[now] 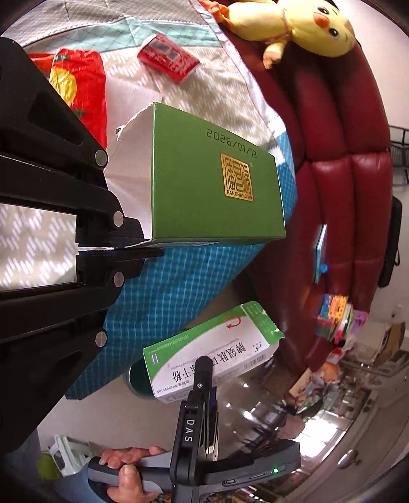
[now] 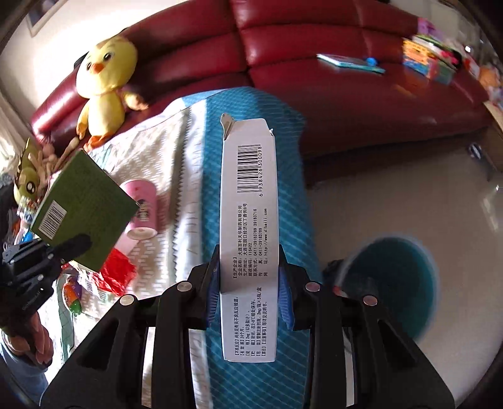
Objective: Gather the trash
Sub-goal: 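Carry both boxes over the teal bin and open both tools to drop them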
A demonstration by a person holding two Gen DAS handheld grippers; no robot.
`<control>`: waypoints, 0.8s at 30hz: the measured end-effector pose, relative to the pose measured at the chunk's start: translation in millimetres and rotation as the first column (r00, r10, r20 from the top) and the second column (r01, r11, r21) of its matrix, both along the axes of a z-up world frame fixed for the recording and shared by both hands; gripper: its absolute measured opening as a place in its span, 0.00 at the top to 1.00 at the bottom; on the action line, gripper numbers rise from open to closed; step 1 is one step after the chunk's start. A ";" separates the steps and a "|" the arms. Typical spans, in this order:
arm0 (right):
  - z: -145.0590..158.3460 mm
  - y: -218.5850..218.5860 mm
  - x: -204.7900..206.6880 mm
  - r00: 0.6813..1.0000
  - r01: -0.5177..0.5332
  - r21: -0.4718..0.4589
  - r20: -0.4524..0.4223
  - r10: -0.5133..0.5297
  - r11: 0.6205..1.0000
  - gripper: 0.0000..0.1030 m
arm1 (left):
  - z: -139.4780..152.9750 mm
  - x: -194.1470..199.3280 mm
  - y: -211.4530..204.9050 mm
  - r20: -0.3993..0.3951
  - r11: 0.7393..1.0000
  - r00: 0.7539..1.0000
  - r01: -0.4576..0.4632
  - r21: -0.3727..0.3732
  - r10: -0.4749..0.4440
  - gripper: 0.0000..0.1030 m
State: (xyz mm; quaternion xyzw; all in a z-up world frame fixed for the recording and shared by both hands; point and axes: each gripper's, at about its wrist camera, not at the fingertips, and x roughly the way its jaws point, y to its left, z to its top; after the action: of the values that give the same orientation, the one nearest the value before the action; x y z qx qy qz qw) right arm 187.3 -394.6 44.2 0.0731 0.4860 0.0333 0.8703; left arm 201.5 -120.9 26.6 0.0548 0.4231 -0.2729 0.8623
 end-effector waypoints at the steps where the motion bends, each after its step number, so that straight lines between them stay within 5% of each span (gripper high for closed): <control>1: 2.7 -15.6 -8.3 1.000 0.028 -0.004 0.010 -0.028 1.000 0.71 | -1.2 -1.4 -15.4 -0.003 1.000 1.000 0.025 0.003 -0.025 0.99; 13: -9.5 -171.9 -86.0 0.955 0.293 0.008 0.047 -0.293 0.956 0.71 | -39.8 -21.0 -188.3 -0.094 0.960 0.958 0.276 0.039 -0.272 0.99; 24: -41.8 -222.7 -99.9 0.940 0.340 0.050 -0.015 -0.340 0.939 0.71 | -87.8 -16.4 -268.7 -0.219 0.937 0.920 0.344 0.059 -0.325 0.99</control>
State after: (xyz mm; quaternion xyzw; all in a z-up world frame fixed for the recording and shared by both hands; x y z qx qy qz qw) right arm 87.4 -617.3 2.4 0.1787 0.4679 -0.1049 0.8591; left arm 185.1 -389.6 -61.2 0.1393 0.5070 -0.3997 0.7509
